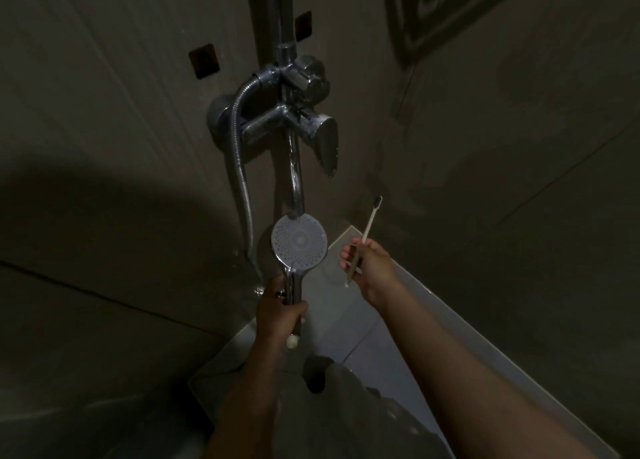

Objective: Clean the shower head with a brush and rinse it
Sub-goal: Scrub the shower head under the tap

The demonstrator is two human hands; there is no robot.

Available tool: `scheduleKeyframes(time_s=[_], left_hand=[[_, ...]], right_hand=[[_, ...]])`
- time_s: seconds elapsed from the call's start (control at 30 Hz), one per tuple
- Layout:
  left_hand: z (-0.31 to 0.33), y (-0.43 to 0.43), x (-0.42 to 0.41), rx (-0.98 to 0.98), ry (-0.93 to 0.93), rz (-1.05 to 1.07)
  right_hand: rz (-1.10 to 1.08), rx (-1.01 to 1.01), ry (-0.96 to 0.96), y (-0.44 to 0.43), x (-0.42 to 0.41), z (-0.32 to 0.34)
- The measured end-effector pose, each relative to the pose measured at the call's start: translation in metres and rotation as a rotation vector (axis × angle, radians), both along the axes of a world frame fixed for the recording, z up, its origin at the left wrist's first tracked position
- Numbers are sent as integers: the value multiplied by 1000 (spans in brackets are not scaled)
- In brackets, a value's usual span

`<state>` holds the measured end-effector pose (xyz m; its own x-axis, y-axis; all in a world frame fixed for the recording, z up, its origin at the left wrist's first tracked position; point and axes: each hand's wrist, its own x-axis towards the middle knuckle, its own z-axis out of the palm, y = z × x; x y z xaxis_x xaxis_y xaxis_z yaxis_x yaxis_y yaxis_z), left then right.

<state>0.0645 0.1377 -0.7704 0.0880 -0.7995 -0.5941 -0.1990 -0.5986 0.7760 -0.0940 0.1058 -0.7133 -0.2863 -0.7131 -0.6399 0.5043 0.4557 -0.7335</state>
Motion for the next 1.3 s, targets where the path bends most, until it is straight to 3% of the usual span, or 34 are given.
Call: scheduleKeyframes(time_s=[0.23,0.67,0.93,1.3], left_hand=[[0,4,4,-32,32,82],[0,-19,-11,-17,46,-5],[-5,-26,-6,1,38,-3],[-7,-19,-2,24,57,-62]], right_hand=[[62,-5,-2,12,2,-3],[84,28,52,5,-10,-9],[323,107,424,-1,2,-33],[576,-128,739,-15,35,-59]])
